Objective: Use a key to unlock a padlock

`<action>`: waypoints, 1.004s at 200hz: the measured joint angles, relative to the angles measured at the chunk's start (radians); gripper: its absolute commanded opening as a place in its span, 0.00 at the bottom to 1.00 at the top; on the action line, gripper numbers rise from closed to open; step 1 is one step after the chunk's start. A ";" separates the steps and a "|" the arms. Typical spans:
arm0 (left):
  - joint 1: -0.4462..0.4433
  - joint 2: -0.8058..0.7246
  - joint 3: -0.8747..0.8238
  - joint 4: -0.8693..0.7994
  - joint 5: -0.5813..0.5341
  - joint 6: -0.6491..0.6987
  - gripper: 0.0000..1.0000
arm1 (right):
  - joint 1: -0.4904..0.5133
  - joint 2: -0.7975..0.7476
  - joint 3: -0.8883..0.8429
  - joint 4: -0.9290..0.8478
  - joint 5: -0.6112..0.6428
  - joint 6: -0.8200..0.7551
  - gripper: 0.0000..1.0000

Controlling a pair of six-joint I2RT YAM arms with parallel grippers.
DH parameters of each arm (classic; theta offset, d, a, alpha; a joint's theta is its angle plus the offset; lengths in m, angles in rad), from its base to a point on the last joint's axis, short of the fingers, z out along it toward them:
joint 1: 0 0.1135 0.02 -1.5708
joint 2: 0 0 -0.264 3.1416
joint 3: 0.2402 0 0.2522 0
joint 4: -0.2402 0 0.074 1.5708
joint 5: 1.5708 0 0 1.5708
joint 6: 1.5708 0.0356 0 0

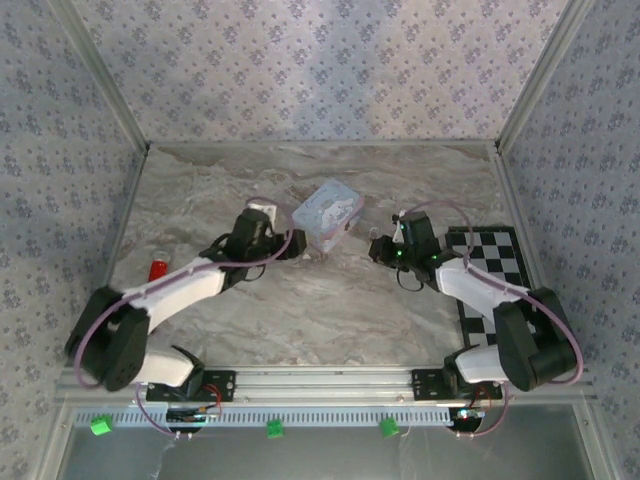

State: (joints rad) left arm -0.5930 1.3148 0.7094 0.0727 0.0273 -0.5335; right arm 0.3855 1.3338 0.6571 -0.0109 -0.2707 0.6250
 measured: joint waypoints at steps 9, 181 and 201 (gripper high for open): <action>0.019 -0.062 -0.055 0.002 -0.004 0.023 0.81 | 0.000 -0.020 0.008 -0.052 -0.004 -0.037 0.00; 0.161 -0.877 -0.419 -0.200 -0.130 0.175 0.90 | -0.029 0.018 0.073 -0.342 -0.014 -0.216 0.00; 0.161 -0.892 -0.419 -0.205 -0.130 0.175 0.90 | -0.035 0.051 0.087 -0.349 -0.016 -0.216 0.00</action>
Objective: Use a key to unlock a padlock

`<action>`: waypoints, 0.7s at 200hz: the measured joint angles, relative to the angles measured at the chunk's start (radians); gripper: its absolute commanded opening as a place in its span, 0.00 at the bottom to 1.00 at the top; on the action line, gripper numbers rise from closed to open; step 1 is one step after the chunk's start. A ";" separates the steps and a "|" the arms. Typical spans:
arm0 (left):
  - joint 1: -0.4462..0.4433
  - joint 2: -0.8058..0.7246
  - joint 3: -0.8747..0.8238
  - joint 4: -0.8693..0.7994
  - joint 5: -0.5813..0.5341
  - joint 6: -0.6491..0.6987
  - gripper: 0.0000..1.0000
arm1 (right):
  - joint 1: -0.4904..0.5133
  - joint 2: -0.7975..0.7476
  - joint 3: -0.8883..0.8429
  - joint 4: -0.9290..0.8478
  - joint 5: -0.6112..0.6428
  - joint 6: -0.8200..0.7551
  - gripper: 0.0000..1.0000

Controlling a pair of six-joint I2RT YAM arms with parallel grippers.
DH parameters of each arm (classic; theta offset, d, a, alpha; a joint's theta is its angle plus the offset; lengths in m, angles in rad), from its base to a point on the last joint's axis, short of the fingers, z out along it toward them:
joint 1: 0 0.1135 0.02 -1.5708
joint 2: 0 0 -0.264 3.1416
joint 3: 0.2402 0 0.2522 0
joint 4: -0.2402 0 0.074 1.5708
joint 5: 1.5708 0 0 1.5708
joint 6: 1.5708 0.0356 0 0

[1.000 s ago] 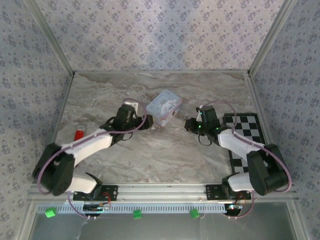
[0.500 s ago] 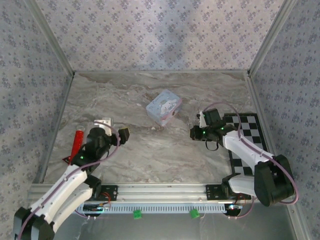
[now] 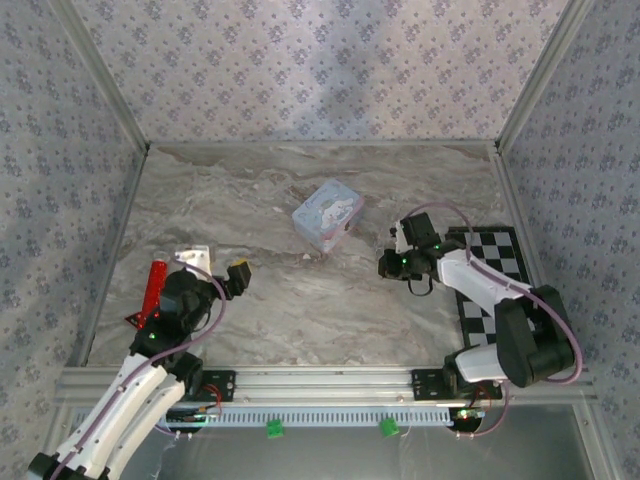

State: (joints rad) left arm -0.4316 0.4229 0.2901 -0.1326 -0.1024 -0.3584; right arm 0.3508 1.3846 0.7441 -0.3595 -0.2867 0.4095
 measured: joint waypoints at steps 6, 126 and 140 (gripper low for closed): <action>0.000 -0.002 -0.001 0.000 0.000 0.000 0.91 | -0.002 0.008 0.005 -0.003 0.000 0.000 0.00; 0.000 -0.003 -0.003 -0.007 0.000 0.003 0.91 | -0.092 0.206 0.104 -0.018 -0.036 -0.015 0.00; 0.000 -0.004 -0.003 -0.007 0.000 0.003 0.91 | -0.092 0.219 0.104 -0.018 -0.039 -0.015 0.00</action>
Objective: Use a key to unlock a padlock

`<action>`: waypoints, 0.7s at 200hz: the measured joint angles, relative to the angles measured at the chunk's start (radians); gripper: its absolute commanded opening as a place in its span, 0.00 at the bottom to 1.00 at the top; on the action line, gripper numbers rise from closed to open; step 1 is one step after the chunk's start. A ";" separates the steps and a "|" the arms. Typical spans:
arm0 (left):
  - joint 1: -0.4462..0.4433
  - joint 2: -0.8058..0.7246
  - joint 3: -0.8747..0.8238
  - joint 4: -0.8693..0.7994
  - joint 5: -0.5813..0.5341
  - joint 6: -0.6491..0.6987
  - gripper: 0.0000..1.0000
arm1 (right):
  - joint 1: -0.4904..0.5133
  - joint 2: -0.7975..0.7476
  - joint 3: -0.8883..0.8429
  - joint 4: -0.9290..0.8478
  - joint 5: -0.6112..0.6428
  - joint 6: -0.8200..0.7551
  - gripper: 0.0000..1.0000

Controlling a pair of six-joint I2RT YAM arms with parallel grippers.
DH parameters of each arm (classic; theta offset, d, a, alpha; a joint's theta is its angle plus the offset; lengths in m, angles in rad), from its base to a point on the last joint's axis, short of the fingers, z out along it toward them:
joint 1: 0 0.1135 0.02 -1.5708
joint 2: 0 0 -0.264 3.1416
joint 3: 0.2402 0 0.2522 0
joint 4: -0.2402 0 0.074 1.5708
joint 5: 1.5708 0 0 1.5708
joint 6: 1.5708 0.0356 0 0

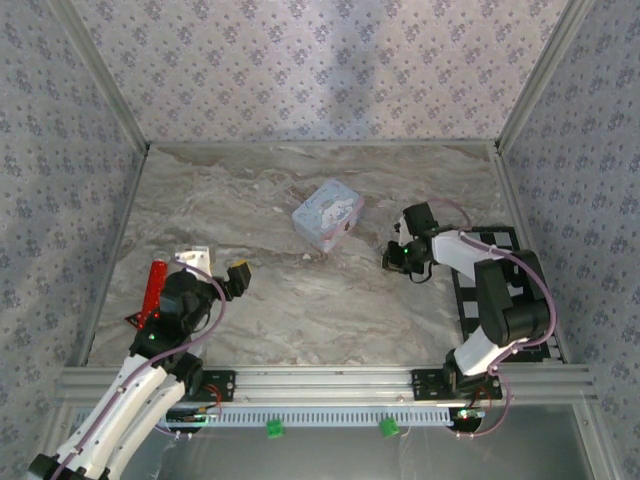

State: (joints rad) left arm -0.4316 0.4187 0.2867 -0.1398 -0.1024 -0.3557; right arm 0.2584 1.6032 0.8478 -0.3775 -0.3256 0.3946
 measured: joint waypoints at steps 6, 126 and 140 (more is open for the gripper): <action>0.000 0.000 0.000 0.000 0.000 0.000 0.91 | 0.000 0.003 0.000 0.000 -0.002 0.000 0.00; 0.000 -0.073 -0.030 -0.011 -0.051 -0.001 0.91 | -0.006 -0.024 -0.018 -0.018 0.031 -0.017 0.32; 0.000 -0.074 -0.032 -0.013 -0.057 -0.003 0.91 | -0.008 -0.046 -0.021 -0.024 0.036 -0.019 0.33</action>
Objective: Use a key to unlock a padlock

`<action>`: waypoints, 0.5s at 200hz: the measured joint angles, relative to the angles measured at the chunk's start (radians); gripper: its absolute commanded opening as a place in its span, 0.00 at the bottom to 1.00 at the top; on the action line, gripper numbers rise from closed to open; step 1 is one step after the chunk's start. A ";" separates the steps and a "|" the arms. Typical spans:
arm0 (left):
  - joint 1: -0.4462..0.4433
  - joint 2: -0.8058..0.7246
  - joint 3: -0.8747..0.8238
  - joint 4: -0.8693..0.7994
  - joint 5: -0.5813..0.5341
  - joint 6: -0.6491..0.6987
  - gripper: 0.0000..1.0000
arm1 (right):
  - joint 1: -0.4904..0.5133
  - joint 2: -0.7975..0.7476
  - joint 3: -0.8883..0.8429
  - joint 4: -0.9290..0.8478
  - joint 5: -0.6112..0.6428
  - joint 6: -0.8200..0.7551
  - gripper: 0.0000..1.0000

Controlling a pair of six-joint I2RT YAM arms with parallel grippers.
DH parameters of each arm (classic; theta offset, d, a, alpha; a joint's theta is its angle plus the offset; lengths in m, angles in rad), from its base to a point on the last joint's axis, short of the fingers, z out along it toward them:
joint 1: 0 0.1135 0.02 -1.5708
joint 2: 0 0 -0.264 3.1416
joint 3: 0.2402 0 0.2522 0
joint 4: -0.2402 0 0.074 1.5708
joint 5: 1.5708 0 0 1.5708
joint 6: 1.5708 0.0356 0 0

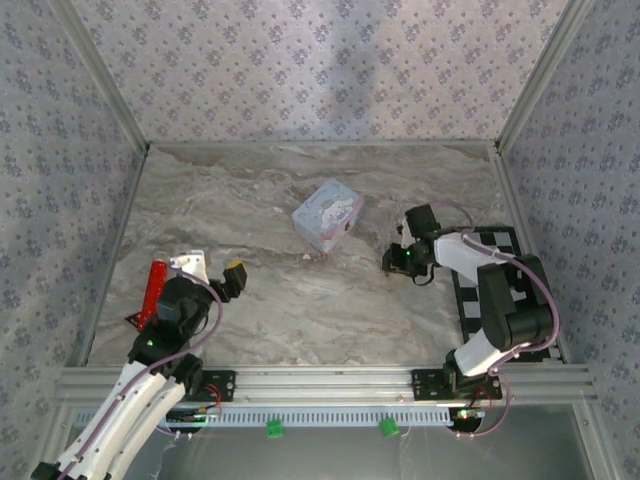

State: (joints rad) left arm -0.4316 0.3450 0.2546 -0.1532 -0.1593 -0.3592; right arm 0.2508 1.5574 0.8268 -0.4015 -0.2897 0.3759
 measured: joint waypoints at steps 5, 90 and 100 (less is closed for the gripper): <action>0.000 0.000 -0.001 -0.001 -0.003 0.000 0.91 | 0.000 -0.008 0.000 -0.002 0.003 0.000 0.34; 0.011 0.110 0.027 -0.002 -0.049 -0.001 0.91 | 0.025 -0.369 -0.005 -0.076 0.050 0.000 0.48; 0.013 0.150 0.060 -0.002 -0.068 -0.009 0.91 | 0.036 -0.433 -0.004 -0.077 0.064 0.000 0.48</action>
State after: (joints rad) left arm -0.4187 0.4953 0.3141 -0.1555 -0.2268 -0.3679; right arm 0.2867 1.1244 0.8227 -0.4782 -0.2260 0.3756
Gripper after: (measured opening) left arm 0.909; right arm 0.474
